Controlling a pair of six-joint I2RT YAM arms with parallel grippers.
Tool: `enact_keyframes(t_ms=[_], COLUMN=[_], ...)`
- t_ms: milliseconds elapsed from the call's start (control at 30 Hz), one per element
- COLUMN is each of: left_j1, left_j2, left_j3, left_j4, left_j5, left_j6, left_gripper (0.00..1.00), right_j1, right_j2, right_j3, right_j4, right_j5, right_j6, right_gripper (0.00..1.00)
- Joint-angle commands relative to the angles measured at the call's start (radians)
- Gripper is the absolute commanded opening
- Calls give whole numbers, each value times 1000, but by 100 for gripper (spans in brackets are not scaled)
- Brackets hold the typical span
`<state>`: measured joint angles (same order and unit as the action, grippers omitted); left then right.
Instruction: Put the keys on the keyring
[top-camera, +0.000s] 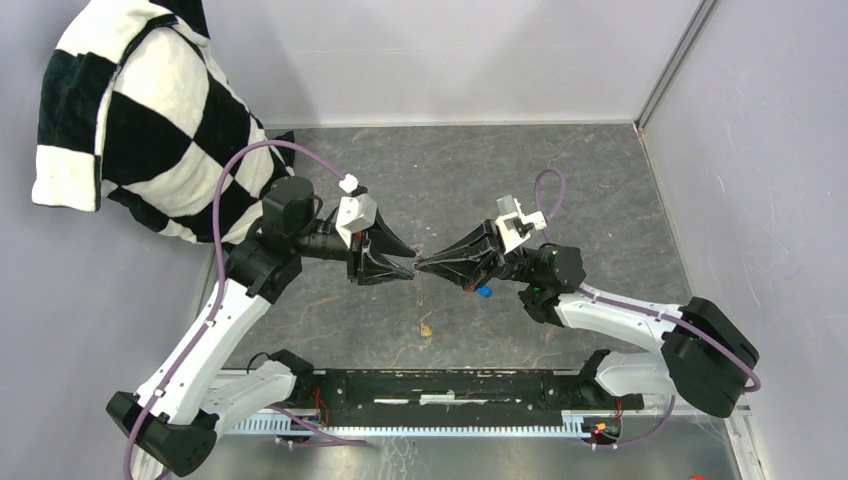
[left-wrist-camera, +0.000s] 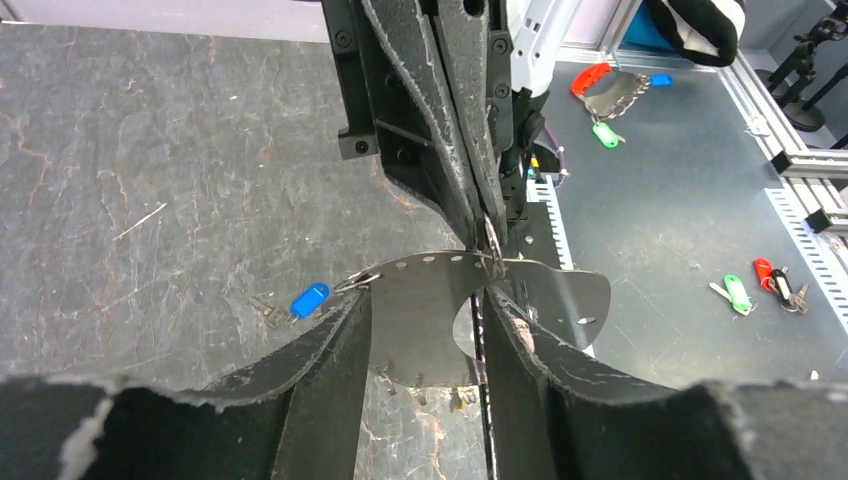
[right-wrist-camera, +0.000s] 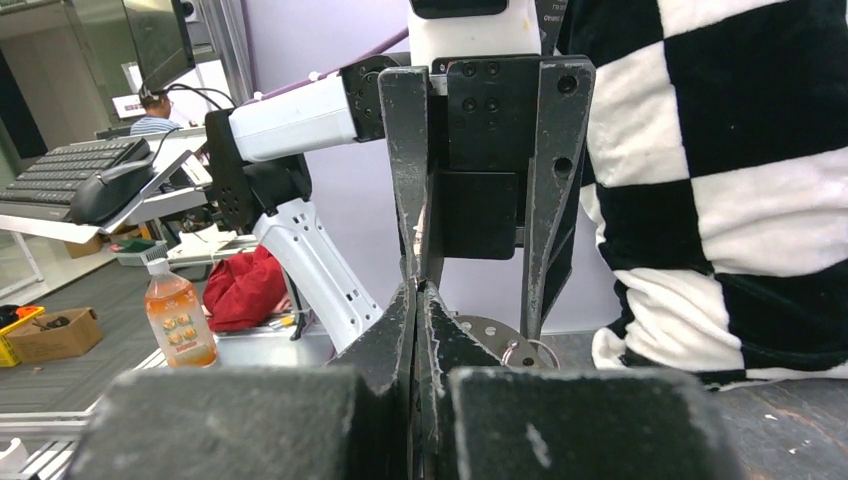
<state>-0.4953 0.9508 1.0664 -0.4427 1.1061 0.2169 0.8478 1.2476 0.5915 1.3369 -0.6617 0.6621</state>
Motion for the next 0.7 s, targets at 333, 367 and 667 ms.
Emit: enact_keyframes(t_ms=[333, 367, 667], left_j1=[-3, -5, -2], left_j2=[2, 3, 5], left_j3=[26, 26, 37], left_j4=[44, 43, 39], left_j5=[118, 118, 95], left_j6=[-54, -55, -56], left_gripper=[40, 39, 24], right_j1=[34, 38, 71], right_j2=[30, 28, 7], right_j3=[-7, -6, -1], right_j4=[139, 123, 22], right_j5=[67, 73, 107], right_j6=[9, -6, -92], right_gripper=[1, 1, 1])
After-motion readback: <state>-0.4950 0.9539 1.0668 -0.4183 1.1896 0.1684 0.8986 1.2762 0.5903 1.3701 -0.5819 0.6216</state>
